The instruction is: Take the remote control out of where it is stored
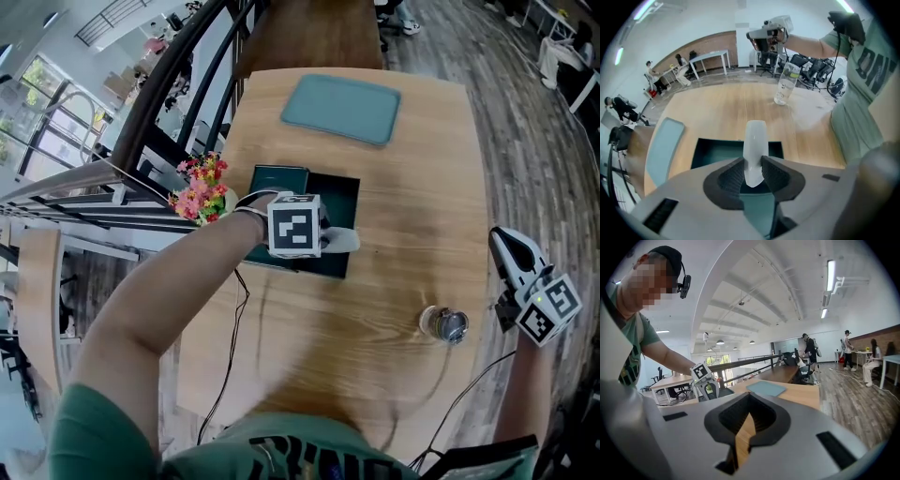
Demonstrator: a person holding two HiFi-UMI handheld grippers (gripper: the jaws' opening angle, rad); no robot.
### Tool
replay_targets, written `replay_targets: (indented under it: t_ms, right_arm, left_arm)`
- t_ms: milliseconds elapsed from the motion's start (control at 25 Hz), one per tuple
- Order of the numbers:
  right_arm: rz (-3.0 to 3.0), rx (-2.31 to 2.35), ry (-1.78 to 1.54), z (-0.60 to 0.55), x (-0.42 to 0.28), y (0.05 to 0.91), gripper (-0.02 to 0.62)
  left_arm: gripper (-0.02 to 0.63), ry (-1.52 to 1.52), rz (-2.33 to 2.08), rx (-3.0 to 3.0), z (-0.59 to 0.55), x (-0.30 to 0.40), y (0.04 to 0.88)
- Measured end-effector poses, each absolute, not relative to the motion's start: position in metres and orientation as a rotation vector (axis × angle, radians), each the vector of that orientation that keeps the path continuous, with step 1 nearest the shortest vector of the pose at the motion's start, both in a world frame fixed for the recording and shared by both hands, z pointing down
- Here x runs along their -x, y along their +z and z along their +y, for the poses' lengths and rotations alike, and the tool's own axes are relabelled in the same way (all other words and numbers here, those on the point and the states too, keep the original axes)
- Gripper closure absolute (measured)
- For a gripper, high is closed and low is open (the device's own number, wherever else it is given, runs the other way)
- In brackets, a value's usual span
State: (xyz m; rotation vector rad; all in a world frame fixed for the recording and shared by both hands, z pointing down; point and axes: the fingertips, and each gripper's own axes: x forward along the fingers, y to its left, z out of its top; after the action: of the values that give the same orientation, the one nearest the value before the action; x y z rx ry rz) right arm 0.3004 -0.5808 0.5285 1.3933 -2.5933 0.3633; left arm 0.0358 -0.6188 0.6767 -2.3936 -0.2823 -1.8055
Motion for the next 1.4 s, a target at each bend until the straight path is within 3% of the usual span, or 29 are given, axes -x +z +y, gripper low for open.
replay_targets:
  t_ms: [360, 800, 1200, 1400]
  right_arm:
    - [-2.613, -1.433, 0.341, -0.561, -0.298, 0.498, 0.595]
    - [-2.772, -1.364, 0.165, -0.523, -0.257, 0.395, 0.595]
    - [-2.877, -1.377, -0.017, -0.42, -0.156, 0.273, 0.595]
    - [-2.888, -1.419, 0.013, -0.338, -0.055, 0.251, 0.595]
  left_arm:
    - [0.483, -1.296, 0.186, 2.677, -0.635, -0.026, 0.582]
    - [0.483, -0.515, 0.698, 2.783, -0.565, 0.02, 0.4]
    - [0.483, -0.013, 0.856, 2.726, -0.442, 0.146, 0.248]
    - [0.483, 0.066, 0.872, 2.73, -0.355, 0.252, 0.22]
